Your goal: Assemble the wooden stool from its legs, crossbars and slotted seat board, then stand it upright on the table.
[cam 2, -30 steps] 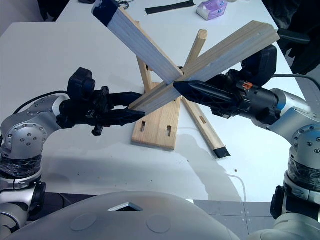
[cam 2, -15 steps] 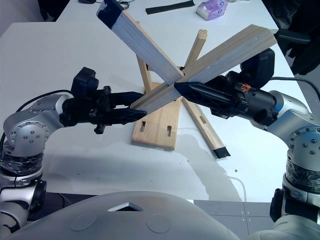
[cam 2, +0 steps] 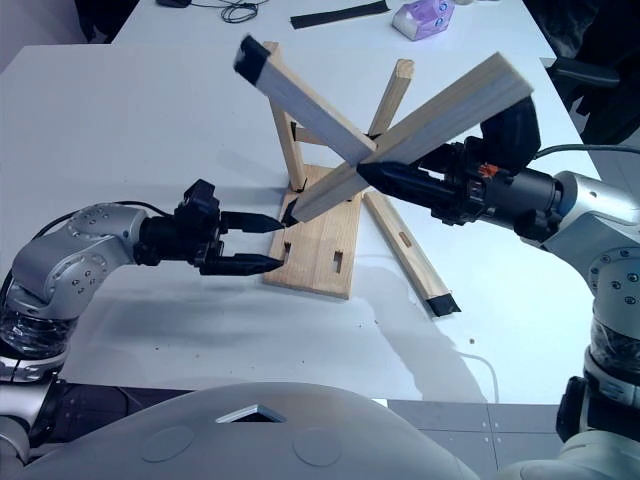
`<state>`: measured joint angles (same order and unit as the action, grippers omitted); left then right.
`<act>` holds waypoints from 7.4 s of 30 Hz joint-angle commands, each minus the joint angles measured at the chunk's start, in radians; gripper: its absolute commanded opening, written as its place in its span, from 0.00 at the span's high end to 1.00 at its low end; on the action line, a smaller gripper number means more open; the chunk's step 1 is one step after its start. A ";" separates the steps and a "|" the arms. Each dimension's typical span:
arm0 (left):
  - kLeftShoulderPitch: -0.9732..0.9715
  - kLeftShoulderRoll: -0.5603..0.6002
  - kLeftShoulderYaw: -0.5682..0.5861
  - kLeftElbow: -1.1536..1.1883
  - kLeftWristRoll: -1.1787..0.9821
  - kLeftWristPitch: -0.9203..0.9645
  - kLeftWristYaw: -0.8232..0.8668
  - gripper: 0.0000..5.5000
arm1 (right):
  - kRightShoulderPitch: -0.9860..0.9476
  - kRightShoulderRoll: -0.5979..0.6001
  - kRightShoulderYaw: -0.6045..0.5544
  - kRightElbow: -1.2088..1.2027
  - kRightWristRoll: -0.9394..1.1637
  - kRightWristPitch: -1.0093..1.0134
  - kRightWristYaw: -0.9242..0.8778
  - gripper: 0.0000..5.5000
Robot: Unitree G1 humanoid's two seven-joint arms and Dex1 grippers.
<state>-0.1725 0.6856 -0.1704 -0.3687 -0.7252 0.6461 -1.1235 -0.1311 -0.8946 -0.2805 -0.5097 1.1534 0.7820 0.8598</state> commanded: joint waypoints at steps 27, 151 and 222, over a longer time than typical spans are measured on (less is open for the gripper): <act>0.110 0.067 -0.002 -0.049 0.047 -0.068 -0.122 0.38 | 0.134 -0.080 0.216 0.015 -0.514 -0.231 0.220 0.63; 0.141 0.044 0.019 -0.092 0.002 -0.026 -0.074 0.38 | 0.075 -0.086 0.664 0.285 -0.788 -0.328 0.236 0.45; -0.377 -0.130 0.422 0.159 -0.134 -0.019 0.539 0.38 | 0.129 0.299 -0.179 0.164 -0.644 -0.258 -0.374 0.63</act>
<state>-0.4858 0.5993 0.2805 -0.1995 -0.8658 0.6281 -0.6269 0.0773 -0.5655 -0.4353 -0.3316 0.4383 0.5032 0.4586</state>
